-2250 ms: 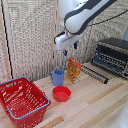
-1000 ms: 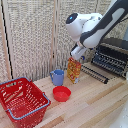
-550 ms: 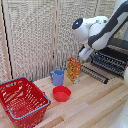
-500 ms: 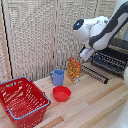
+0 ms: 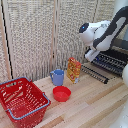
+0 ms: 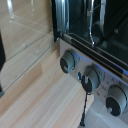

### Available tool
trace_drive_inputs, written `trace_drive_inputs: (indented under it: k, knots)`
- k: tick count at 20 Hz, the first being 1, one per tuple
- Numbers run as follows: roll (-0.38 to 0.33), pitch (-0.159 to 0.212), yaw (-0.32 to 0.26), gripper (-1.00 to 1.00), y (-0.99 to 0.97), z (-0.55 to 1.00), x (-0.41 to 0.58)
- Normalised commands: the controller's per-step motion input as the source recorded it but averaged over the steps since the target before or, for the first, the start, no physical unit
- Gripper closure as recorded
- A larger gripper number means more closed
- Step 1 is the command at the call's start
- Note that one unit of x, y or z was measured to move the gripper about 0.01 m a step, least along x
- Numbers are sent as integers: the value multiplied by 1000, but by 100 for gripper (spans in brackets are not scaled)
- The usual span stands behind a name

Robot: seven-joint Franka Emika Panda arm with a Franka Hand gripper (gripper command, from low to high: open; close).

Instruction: Kindly position your hand close to the oven tray's handle. Softly yet firmly grasp the handle using your hand. Slowly and with caution, draw the tray out until it is fully stretched out.

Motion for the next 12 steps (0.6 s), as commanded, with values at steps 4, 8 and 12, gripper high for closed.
trace_drive_inputs:
  k: [4, 8, 12]
  knots:
    - [-64, 0, -96, -100, -491, -234, 66]
    - [-59, 0, -139, -100, -453, -244, 86]
    - [-75, 0, -139, -100, -467, -165, 78]
